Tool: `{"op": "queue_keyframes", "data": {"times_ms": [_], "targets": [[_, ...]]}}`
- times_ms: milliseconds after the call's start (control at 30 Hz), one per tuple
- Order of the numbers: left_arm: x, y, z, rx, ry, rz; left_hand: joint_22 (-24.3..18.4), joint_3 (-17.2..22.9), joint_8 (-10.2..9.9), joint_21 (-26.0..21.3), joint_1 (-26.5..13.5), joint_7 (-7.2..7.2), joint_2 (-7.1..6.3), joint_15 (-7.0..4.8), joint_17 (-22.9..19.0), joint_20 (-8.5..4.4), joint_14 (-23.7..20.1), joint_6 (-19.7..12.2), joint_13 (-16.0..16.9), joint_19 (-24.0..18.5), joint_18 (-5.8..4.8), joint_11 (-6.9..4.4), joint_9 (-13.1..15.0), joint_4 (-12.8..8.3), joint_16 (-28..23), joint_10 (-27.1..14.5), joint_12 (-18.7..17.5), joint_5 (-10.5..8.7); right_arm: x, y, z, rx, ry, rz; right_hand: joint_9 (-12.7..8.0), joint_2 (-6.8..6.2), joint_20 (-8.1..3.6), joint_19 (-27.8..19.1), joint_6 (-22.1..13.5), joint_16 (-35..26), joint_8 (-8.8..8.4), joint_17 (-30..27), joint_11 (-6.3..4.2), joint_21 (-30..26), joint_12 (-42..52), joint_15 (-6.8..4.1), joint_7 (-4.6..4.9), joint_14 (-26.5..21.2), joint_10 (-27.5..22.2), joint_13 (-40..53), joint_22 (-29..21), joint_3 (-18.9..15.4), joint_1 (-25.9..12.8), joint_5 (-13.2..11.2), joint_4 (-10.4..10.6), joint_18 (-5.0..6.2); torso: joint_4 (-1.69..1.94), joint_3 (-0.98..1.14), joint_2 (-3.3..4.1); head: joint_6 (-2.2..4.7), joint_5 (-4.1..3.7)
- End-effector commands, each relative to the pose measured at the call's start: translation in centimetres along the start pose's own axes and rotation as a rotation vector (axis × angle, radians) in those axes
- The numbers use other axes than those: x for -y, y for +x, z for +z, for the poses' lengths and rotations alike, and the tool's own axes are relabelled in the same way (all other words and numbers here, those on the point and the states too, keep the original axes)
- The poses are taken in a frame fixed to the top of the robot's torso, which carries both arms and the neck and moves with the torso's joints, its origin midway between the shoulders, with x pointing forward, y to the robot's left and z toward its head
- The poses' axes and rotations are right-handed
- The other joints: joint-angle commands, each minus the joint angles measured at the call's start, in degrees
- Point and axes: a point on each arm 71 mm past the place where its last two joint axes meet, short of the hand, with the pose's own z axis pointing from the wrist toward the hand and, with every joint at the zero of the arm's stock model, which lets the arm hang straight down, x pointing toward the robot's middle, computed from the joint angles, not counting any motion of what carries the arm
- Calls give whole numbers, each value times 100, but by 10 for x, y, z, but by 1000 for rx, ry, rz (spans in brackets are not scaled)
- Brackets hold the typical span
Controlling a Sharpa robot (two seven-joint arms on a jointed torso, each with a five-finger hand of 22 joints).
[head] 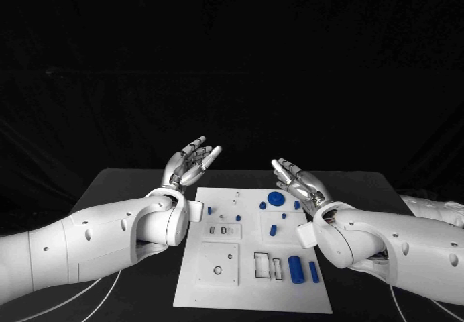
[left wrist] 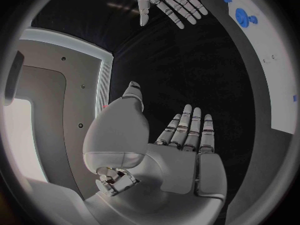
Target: Assemble the parts on the task board
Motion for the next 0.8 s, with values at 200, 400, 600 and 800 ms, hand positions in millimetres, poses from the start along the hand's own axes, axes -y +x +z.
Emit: {"op": "queue_keyframes", "data": {"times_ms": [200,400,600,800], "targets": [[13,6,0,-70,174,-17,511,-26,-3,736,178,324,-64,596,16,600,645,111,-5,1609,122,-20,9,69,345,57,255,56,3,16,-6,-221,25,-124,16,93,58,1465,58,415,72,212,104,607,292,-11,996,1376,72,31,330,-179,343,39,91,195,2,-2,1,-4,1],[10,3,2,-87,128,-21,562,-9,-24,1012,191,15,-24,409,-27,605,1363,-35,6,2165,339,446,-11,71,230,422,485,52,3,0,2,-222,33,-150,17,141,-54,3395,29,1280,82,609,-85,1342,524,-356,889,4228,146,48,648,-289,409,39,87,470,18,9,75,-184,89],[9,-1,3,-110,125,19,529,73,-28,1195,214,-122,144,233,-12,605,2182,-142,-27,2547,509,318,-16,59,33,859,523,-1,-2,-11,6,-237,31,-182,20,141,-269,4676,8,1657,118,918,-435,1908,721,-851,617,5774,243,54,845,-377,493,44,90,707,43,13,165,-217,59],[8,-3,6,-164,111,87,513,93,-15,1390,238,-116,254,85,12,526,2935,-64,-33,2971,568,207,-4,50,-133,1134,419,-24,-15,-25,12,-236,13,-223,26,195,-772,5901,17,3795,182,2177,-688,3256,776,-1239,489,7215,312,53,1613,-487,585,76,92,662,81,16,298,-242,27]]}}
